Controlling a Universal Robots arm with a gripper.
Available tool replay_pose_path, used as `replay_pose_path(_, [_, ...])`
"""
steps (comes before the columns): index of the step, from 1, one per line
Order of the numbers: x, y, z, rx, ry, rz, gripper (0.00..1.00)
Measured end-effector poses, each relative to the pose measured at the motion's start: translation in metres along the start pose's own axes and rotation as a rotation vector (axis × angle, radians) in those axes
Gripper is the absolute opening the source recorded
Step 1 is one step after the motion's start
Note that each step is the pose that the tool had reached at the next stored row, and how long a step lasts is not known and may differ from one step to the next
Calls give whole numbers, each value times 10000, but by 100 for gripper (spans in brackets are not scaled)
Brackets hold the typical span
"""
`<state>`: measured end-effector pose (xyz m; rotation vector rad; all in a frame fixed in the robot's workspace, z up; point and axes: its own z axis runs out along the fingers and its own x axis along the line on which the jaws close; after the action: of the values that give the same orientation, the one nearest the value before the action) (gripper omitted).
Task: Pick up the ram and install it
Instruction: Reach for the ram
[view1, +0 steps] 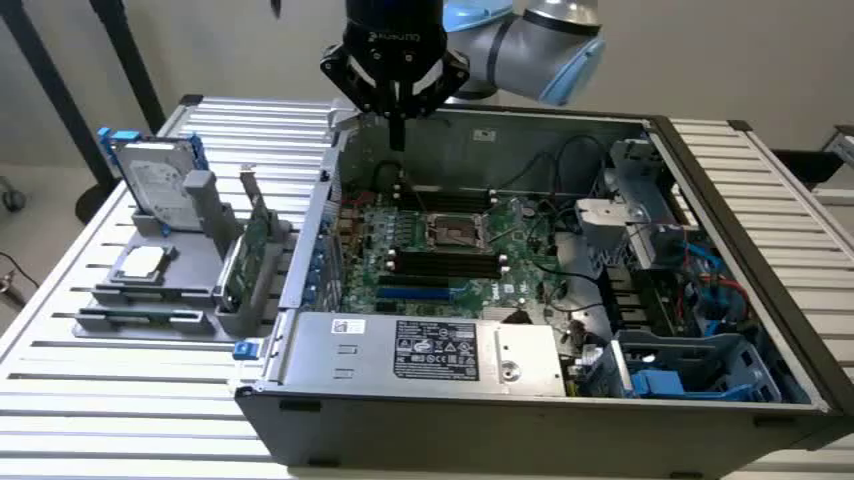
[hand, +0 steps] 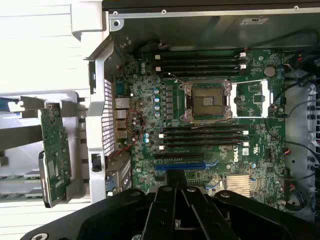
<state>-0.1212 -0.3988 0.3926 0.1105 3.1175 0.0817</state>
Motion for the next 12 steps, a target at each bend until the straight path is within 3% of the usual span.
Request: replay_pose_path(12, [0, 0, 0, -5, 0, 0, 11])
